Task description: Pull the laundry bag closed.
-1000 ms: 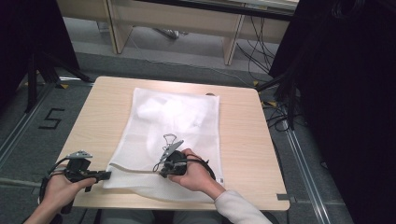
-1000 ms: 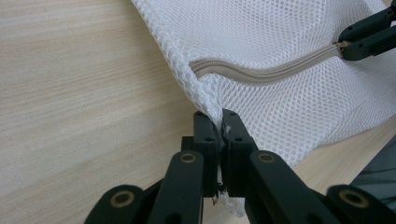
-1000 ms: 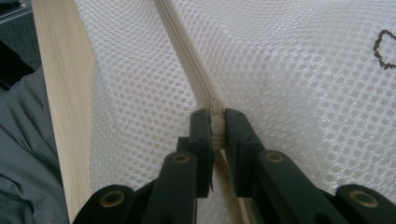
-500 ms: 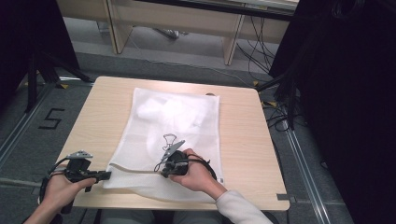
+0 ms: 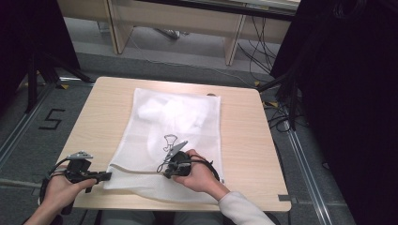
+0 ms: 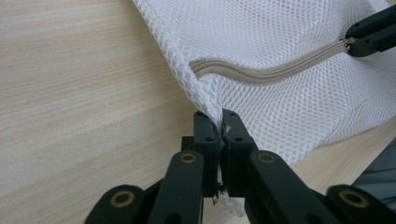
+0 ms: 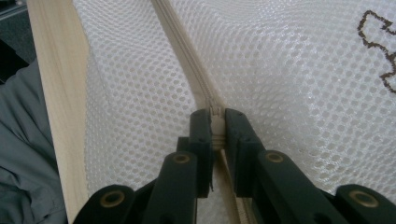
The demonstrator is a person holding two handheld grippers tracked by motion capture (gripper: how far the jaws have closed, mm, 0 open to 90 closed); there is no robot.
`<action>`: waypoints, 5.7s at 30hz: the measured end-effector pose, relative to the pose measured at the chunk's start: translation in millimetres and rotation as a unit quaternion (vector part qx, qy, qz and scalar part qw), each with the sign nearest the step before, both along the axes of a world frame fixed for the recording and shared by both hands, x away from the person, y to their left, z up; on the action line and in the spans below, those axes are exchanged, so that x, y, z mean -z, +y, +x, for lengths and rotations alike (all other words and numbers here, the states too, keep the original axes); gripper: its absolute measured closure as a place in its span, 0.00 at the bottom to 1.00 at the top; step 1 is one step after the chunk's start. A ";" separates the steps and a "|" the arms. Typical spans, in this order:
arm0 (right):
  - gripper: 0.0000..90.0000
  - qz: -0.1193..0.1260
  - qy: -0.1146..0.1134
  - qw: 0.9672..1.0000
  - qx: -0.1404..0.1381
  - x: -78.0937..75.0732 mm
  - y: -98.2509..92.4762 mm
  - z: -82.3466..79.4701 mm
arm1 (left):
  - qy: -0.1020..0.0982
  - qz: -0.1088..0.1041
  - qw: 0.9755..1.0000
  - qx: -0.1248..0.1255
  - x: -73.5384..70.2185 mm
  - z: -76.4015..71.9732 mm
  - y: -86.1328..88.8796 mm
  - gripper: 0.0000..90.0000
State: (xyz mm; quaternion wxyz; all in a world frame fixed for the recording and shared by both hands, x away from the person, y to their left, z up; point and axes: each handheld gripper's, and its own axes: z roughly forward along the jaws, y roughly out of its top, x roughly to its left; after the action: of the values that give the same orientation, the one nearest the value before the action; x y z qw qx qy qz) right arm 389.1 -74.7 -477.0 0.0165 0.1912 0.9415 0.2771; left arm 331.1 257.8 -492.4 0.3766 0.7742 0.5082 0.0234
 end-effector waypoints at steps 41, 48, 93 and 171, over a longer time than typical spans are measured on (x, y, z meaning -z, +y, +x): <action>0.92 -0.002 0.000 1.000 0.009 -2.2 -15.2 0.0 | -0.001 0.001 1.000 -0.002 0.1 -0.2 0.2 0.96; 0.92 -0.001 0.004 1.000 0.013 -2.7 -18.0 -0.2 | -0.001 0.002 1.000 -0.002 0.0 -0.2 0.1 0.96; 0.92 0.001 0.006 1.000 0.026 -6.5 -35.5 -1.7 | -0.001 0.000 1.000 -0.003 0.0 -0.3 -0.3 0.96; 0.92 0.012 0.003 0.998 0.061 -11.2 -76.7 -3.9 | -0.002 -0.005 1.000 -0.018 0.5 -0.2 -2.1 0.96</action>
State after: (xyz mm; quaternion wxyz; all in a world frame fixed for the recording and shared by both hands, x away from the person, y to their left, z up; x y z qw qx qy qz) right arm 385.2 -151.4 -465.8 0.0286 0.2490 0.9248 0.2861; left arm 330.9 255.7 -493.0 0.3810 0.7630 0.5214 0.0295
